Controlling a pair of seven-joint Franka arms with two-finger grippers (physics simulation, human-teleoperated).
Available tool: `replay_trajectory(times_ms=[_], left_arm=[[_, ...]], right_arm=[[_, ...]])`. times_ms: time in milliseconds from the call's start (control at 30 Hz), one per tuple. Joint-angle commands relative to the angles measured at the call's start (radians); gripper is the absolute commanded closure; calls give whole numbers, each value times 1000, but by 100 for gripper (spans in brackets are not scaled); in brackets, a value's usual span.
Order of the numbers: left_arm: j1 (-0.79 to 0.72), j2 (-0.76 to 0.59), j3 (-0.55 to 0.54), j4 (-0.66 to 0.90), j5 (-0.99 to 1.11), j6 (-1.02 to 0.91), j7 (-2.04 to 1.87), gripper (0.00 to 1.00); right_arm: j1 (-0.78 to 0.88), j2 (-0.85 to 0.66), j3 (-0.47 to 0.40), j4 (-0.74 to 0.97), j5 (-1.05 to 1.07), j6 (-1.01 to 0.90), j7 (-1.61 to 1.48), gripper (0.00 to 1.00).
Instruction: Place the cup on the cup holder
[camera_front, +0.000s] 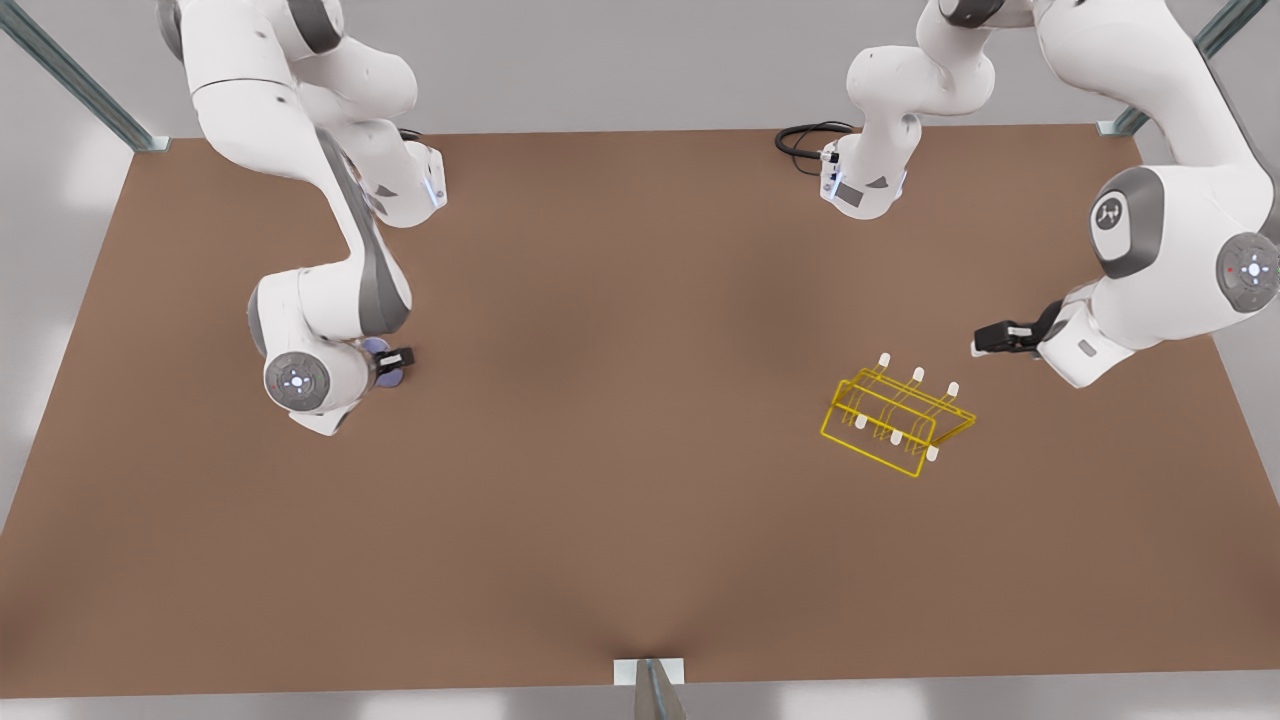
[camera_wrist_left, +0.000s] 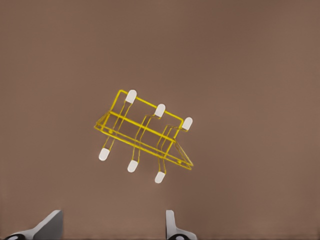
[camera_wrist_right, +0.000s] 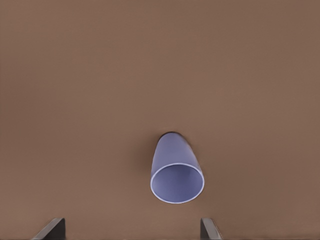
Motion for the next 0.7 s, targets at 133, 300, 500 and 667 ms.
replay_trajectory(times_ms=[133, 300, 500, 667], left_arm=[[2, 7, 0, 0, 0, -40, 4, 0], [5, 14, 0, 0, 2, -43, -1, 0], [4, 14, 0, 0, 0, -61, -2, 0], [5, 14, 0, 0, 0, -61, -2, 0]], right_arm=[[-15, -42, 1, -233, -2, 418, 65, 0], [-38, -185, -4, -409, -1, 486, 51, 0], [-38, -183, -7, -529, -2, 731, 74, 0], [-38, -183, -7, -558, -1, 721, 77, 0]])
